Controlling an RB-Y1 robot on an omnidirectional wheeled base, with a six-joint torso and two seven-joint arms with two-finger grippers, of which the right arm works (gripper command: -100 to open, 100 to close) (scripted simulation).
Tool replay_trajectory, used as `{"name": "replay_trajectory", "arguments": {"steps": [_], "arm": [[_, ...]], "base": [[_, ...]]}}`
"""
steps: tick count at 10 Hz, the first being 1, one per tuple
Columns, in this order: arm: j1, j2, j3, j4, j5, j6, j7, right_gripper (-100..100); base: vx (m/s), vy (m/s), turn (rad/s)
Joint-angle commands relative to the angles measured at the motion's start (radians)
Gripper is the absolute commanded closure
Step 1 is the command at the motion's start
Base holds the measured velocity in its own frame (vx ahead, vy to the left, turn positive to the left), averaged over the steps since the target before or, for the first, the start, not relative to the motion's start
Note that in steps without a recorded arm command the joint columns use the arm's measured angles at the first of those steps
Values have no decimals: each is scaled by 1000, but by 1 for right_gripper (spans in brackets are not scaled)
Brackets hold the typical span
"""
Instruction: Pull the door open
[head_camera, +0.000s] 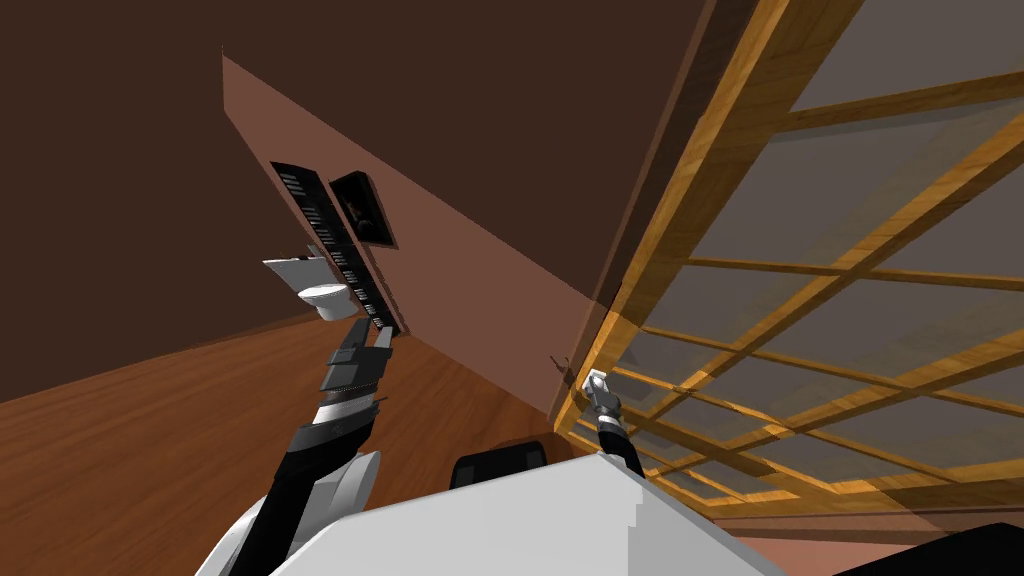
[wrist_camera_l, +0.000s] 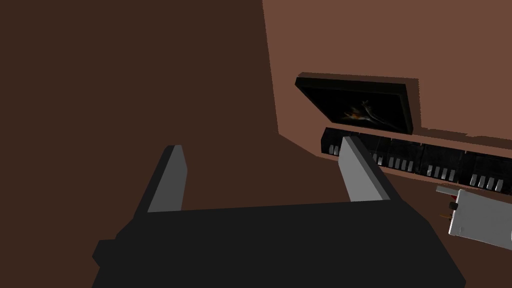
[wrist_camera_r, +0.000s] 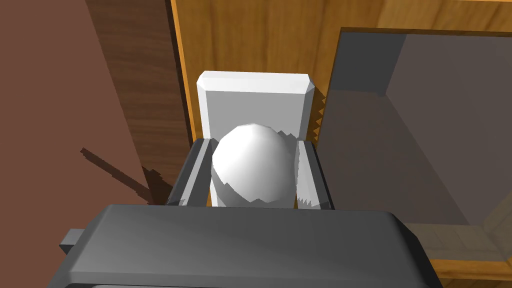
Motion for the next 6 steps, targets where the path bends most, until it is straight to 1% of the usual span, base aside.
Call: {"name": "replay_trajectory", "arguments": {"steps": [1, 2, 3, 5, 6], "arm": [[11, -9, 19, -3, 10, -3, -18, 100], [16, -17, 32, -7, 17, -5, -29, 100], [22, -28, 51, -12, 27, -9, -46, 100], [30, -41, 74, -18, 39, -13, -66, 100], [35, -49, 88, -21, 47, -15, -78, 100]], "base": [[-206, 36, 86], [-212, 21, 82], [-244, -28, 128], [-203, -2, 99], [-215, -33, 85]]}}
